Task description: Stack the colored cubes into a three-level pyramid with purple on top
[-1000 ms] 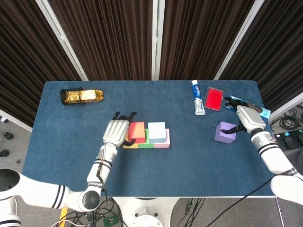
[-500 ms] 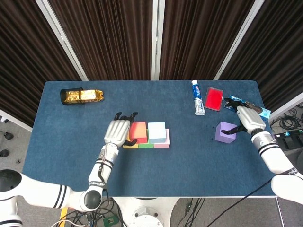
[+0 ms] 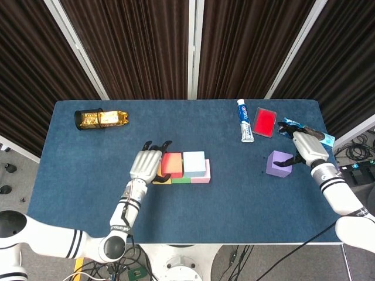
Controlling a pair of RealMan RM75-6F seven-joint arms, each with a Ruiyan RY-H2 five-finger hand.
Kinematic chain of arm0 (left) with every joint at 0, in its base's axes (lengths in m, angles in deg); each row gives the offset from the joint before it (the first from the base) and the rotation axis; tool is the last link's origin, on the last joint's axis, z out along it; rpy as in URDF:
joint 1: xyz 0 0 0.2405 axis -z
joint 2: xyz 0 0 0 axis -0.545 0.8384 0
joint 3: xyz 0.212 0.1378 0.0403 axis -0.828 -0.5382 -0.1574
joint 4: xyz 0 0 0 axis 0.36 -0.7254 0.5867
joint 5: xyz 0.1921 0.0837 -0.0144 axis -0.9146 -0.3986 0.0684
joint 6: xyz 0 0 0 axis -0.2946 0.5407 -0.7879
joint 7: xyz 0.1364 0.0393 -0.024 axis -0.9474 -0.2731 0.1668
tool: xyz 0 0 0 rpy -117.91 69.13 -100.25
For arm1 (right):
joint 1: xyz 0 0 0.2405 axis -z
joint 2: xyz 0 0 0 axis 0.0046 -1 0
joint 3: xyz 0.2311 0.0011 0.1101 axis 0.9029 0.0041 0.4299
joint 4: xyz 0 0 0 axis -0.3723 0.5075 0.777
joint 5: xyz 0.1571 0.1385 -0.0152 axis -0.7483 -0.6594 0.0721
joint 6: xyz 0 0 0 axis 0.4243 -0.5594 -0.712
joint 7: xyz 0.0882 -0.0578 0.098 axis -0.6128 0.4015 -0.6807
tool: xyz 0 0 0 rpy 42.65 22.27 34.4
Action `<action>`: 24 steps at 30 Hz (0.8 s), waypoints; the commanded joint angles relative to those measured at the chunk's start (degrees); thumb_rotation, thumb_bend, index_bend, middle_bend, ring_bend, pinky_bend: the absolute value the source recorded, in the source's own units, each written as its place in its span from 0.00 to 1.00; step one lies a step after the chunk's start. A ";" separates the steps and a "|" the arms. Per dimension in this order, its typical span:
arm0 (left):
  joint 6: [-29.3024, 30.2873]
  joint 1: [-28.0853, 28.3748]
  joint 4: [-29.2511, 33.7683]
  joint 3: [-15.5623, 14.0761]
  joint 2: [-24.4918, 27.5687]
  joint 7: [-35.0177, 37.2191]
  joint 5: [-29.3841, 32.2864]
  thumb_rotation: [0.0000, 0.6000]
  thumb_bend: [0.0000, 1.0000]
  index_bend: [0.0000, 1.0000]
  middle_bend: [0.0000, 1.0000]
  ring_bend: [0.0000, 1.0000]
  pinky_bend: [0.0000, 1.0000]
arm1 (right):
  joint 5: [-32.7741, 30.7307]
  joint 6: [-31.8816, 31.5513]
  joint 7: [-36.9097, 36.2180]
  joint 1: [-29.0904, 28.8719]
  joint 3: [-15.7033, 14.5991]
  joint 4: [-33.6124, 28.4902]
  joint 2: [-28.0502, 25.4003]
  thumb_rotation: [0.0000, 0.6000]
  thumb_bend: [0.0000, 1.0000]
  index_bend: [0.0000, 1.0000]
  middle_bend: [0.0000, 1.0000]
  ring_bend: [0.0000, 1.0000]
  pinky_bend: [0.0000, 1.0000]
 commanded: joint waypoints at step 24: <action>-1.28 -2.11 3.79 -0.75 3.14 2.96 -1.62 1.00 0.28 0.08 0.15 0.07 0.04 | -2.15 -0.19 2.93 -1.87 -0.65 -1.74 -0.03 1.00 0.02 0.00 0.16 0.00 0.00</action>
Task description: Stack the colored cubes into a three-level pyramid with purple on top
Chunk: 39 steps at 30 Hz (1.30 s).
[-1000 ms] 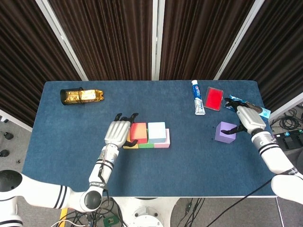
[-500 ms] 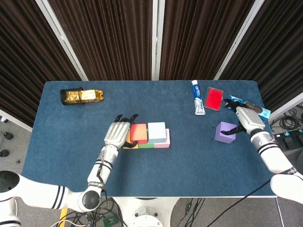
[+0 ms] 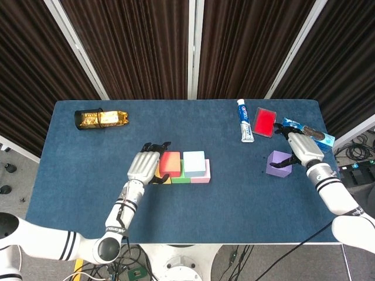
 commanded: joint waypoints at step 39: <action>9.06 -39.48 -18.82 -17.34 22.33 49.39 -39.64 1.00 0.26 0.08 0.14 0.03 0.04 | -11.54 -5.91 18.51 -23.35 4.60 -2.23 24.70 1.00 0.00 0.00 0.12 0.00 0.00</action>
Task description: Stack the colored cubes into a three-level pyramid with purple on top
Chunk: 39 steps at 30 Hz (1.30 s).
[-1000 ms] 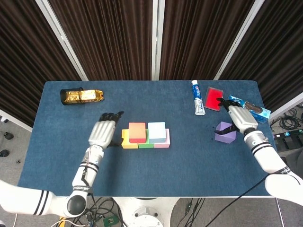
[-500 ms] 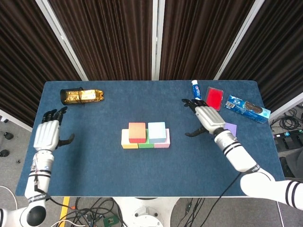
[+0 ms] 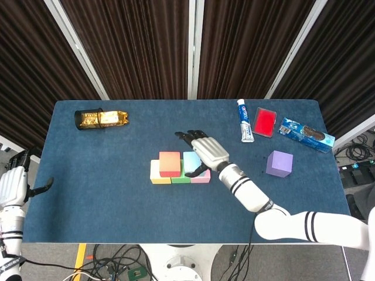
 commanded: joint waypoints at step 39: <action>-3.11 -6.03 -13.62 1.26 -7.87 2.67 -13.35 1.00 0.22 0.08 0.14 0.03 0.04 | -6.25 -1.84 9.37 -9.74 -2.70 9.46 9.81 1.00 0.12 0.00 0.47 0.03 0.00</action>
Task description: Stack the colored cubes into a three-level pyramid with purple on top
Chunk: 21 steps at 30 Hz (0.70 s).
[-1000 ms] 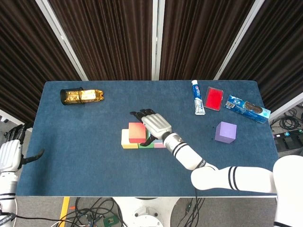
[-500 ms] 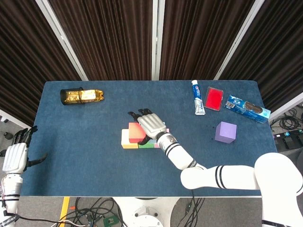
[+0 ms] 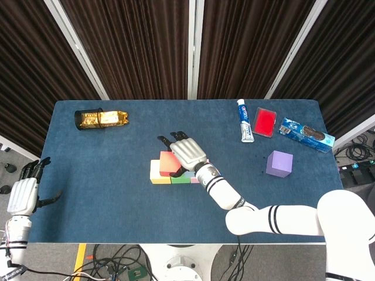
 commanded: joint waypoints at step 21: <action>-2.10 -0.14 -1.26 1.51 -1.43 -0.88 -0.52 1.00 0.22 0.08 0.14 0.03 0.04 | 6.52 7.88 -5.68 0.70 -0.37 3.82 -1.68 1.00 0.12 0.00 0.47 0.03 0.00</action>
